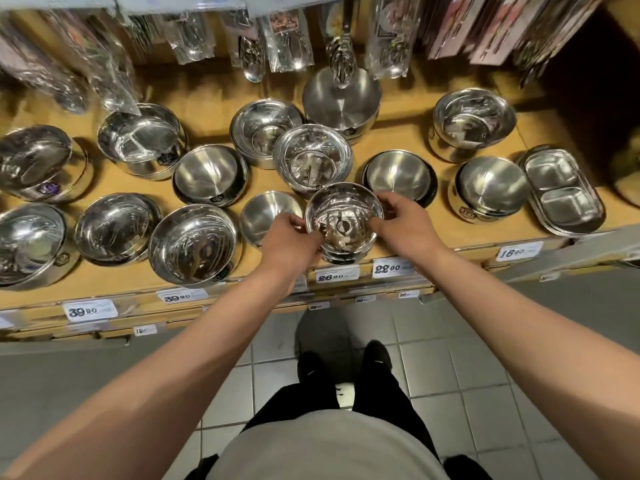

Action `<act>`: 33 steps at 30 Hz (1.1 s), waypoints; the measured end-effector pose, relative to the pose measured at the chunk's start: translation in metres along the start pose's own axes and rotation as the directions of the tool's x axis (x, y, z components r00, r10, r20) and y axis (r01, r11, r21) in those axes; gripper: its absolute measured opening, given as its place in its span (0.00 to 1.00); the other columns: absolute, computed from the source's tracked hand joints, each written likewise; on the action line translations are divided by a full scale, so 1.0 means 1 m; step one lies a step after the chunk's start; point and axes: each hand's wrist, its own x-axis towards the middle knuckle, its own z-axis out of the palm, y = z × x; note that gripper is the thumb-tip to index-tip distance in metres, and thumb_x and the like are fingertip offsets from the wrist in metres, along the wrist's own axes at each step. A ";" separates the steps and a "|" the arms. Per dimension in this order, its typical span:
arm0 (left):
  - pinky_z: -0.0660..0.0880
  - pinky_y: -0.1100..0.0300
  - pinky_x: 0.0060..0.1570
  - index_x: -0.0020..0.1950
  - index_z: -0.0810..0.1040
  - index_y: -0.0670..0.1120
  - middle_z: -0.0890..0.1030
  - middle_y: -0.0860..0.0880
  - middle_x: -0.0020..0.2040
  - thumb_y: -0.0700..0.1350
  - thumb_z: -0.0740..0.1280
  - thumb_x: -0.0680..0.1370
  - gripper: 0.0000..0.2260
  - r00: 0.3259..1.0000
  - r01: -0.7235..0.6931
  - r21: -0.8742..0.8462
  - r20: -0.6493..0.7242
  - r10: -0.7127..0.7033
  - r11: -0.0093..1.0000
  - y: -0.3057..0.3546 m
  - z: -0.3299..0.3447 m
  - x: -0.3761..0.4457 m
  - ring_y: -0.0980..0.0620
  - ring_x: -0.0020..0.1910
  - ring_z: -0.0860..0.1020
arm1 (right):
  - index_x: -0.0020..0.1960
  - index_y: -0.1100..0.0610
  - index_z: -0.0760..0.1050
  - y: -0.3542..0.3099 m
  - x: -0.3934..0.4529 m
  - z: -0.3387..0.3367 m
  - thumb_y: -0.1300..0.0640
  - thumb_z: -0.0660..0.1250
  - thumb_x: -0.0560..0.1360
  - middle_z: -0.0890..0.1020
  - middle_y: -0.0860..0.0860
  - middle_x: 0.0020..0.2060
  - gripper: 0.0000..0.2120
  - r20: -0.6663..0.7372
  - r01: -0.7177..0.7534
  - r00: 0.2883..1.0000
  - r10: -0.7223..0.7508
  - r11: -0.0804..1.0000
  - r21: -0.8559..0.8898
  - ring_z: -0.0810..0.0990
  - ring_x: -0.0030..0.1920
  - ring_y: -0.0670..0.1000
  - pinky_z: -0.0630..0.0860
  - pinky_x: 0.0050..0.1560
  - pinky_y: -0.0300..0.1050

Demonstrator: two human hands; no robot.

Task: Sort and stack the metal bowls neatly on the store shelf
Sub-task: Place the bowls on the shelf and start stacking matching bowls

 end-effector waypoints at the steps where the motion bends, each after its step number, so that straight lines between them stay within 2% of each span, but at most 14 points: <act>1: 0.83 0.45 0.52 0.55 0.72 0.45 0.79 0.45 0.48 0.34 0.70 0.77 0.12 1.000 0.003 0.005 -0.001 -0.003 1.000 0.001 0.000 0.000 0.41 0.48 0.85 | 0.65 0.55 0.78 -0.001 0.001 0.002 0.64 0.72 0.74 0.85 0.51 0.52 0.20 -0.016 0.011 1.000 -0.011 1.000 -0.001 0.82 0.52 0.50 0.74 0.48 0.36; 4: 0.83 0.46 0.52 0.60 0.71 0.46 0.79 0.46 0.48 0.35 0.71 0.77 0.15 1.000 0.018 0.020 -0.007 -0.018 1.000 0.003 0.000 0.002 0.42 0.45 0.86 | 0.59 0.56 0.79 -0.001 0.003 0.005 0.62 0.72 0.75 0.85 0.56 0.50 0.13 -0.045 0.038 0.998 -0.039 0.999 -0.005 0.83 0.51 0.55 0.77 0.52 0.44; 6: 0.83 0.45 0.52 0.61 0.71 0.46 0.79 0.46 0.47 0.35 0.71 0.77 0.16 1.000 0.023 0.042 -0.009 -0.023 0.999 0.004 -0.001 0.003 0.42 0.43 0.86 | 0.60 0.57 0.79 0.000 0.001 0.006 0.60 0.72 0.76 0.85 0.57 0.51 0.12 -0.039 0.051 0.998 -0.050 0.999 0.016 0.83 0.53 0.57 0.77 0.57 0.49; 8: 0.83 0.45 0.51 0.61 0.72 0.46 0.79 0.47 0.45 0.36 0.72 0.77 0.16 1.000 0.014 0.081 -0.018 -0.013 0.997 0.006 -0.002 0.004 0.42 0.42 0.86 | 0.62 0.57 0.80 0.002 -0.002 0.006 0.58 0.72 0.77 0.85 0.55 0.52 0.14 -0.030 0.048 0.998 -0.047 0.998 0.047 0.82 0.55 0.55 0.78 0.60 0.51; 11: 0.83 0.44 0.50 0.65 0.74 0.44 0.79 0.48 0.43 0.36 0.72 0.76 0.19 0.999 -0.006 0.140 -0.040 0.011 0.990 0.011 -0.002 0.004 0.42 0.41 0.86 | 0.64 0.56 0.80 0.005 -0.007 0.003 0.56 0.71 0.78 0.85 0.54 0.53 0.15 -0.038 0.046 0.998 -0.044 0.998 0.050 0.83 0.54 0.53 0.77 0.58 0.48; 14: 0.83 0.43 0.50 0.66 0.76 0.44 0.82 0.45 0.47 0.37 0.71 0.76 0.19 0.999 -0.014 0.155 -0.040 0.020 0.988 0.015 -0.002 0.003 0.42 0.41 0.86 | 0.64 0.56 0.81 0.005 -0.010 0.003 0.60 0.70 0.77 0.84 0.52 0.44 0.16 -0.057 0.034 0.998 -0.031 0.998 0.046 0.81 0.42 0.53 0.79 0.50 0.52; 16: 0.84 0.44 0.50 0.66 0.76 0.45 0.84 0.43 0.50 0.37 0.71 0.76 0.18 0.999 -0.019 0.170 -0.038 0.026 0.985 0.014 -0.003 0.003 0.41 0.41 0.86 | 0.65 0.57 0.80 0.006 -0.010 0.005 0.61 0.70 0.77 0.81 0.50 0.38 0.16 -0.066 0.028 0.997 -0.026 0.999 0.022 0.78 0.36 0.48 0.76 0.40 0.45; 18: 0.85 0.48 0.47 0.66 0.77 0.44 0.83 0.42 0.54 0.37 0.71 0.77 0.17 0.999 -0.005 0.151 -0.039 0.011 0.989 0.012 -0.003 0.005 0.42 0.43 0.86 | 0.64 0.58 0.81 0.007 -0.009 0.006 0.61 0.70 0.77 0.79 0.48 0.36 0.16 -0.073 0.032 0.997 -0.031 0.999 0.008 0.76 0.32 0.42 0.72 0.36 0.36; 20: 0.85 0.52 0.43 0.65 0.77 0.43 0.82 0.41 0.57 0.36 0.70 0.77 0.17 0.999 0.015 0.094 -0.034 -0.012 0.995 0.010 -0.004 0.006 0.42 0.45 0.86 | 0.63 0.58 0.81 0.007 -0.010 0.006 0.62 0.70 0.77 0.79 0.48 0.35 0.15 -0.079 0.048 0.996 -0.047 0.999 0.013 0.74 0.29 0.39 0.70 0.32 0.31; 23: 0.84 0.50 0.49 0.65 0.77 0.42 0.81 0.41 0.60 0.36 0.69 0.79 0.15 0.999 0.032 0.026 -0.017 -0.031 0.999 0.008 -0.004 0.007 0.43 0.44 0.86 | 0.65 0.59 0.80 0.005 -0.010 0.006 0.61 0.70 0.78 0.82 0.50 0.39 0.16 -0.080 0.061 0.995 -0.059 0.998 0.015 0.75 0.34 0.42 0.70 0.34 0.30; 26: 0.85 0.53 0.46 0.67 0.75 0.41 0.80 0.40 0.63 0.36 0.68 0.80 0.16 0.999 0.029 -0.030 -0.012 -0.029 0.999 0.007 -0.002 0.006 0.46 0.43 0.85 | 0.66 0.58 0.80 0.005 -0.008 0.006 0.60 0.69 0.78 0.79 0.45 0.36 0.17 -0.094 0.056 0.994 -0.054 0.998 0.016 0.74 0.34 0.41 0.68 0.34 0.27; 29: 0.84 0.53 0.51 0.71 0.74 0.41 0.78 0.39 0.65 0.36 0.67 0.81 0.18 0.999 0.039 -0.057 -0.008 -0.039 0.998 0.006 0.000 0.004 0.49 0.44 0.85 | 0.67 0.58 0.79 0.005 -0.006 0.004 0.59 0.69 0.79 0.78 0.42 0.36 0.17 -0.089 0.045 0.995 -0.042 0.998 0.035 0.75 0.35 0.40 0.69 0.36 0.25; 31: 0.84 0.54 0.50 0.71 0.73 0.40 0.78 0.39 0.65 0.36 0.67 0.81 0.19 0.999 0.039 -0.090 0.011 -0.038 0.995 0.006 0.000 0.001 0.47 0.50 0.84 | 0.67 0.58 0.78 0.004 -0.006 0.000 0.58 0.69 0.79 0.78 0.43 0.38 0.17 -0.059 0.033 0.998 -0.029 0.997 0.064 0.76 0.38 0.42 0.76 0.45 0.30; 33: 0.83 0.54 0.53 0.72 0.72 0.39 0.79 0.39 0.64 0.37 0.68 0.81 0.19 0.999 0.040 -0.111 0.021 -0.038 0.993 0.005 -0.002 -0.002 0.47 0.54 0.83 | 0.67 0.56 0.77 0.005 -0.009 -0.008 0.56 0.69 0.79 0.80 0.47 0.41 0.16 -0.021 -0.001 1.000 0.004 0.993 0.119 0.79 0.42 0.47 0.80 0.56 0.47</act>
